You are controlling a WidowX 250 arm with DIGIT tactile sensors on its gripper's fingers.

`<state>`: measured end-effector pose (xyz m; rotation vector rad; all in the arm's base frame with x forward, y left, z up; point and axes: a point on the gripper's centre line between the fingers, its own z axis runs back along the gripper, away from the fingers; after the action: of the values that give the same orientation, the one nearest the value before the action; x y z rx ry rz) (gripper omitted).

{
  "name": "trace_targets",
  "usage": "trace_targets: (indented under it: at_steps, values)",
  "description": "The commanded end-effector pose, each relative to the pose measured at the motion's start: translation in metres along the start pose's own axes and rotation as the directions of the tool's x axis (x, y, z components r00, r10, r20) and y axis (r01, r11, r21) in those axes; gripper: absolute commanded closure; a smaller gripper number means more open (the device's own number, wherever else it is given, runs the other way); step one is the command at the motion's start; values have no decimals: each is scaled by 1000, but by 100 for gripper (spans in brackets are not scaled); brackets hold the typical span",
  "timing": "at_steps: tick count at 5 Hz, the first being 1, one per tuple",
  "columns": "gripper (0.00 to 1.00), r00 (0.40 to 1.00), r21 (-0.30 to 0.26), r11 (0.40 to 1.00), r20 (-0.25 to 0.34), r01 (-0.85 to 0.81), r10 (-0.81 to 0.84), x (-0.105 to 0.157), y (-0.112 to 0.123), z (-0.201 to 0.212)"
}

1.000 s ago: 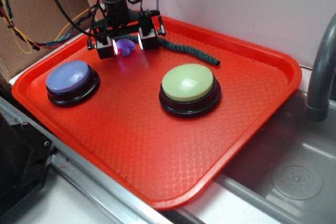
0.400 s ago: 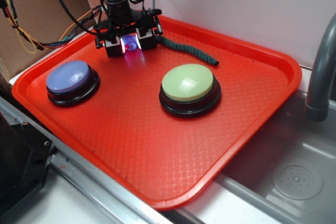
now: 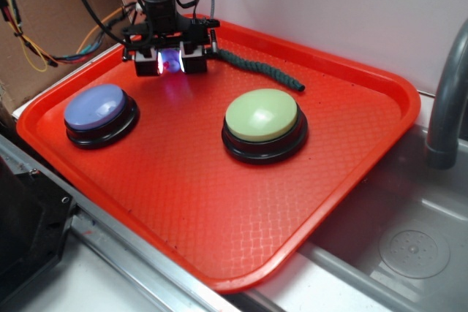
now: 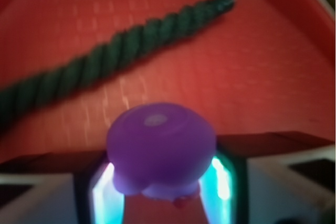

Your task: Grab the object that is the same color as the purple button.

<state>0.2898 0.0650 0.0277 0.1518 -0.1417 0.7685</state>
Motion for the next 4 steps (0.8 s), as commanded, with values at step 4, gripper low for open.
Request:
trace_targets:
  at_steps: [4]
  values:
    - [100,831,-216,803,180,556,-527,-67,-11,144]
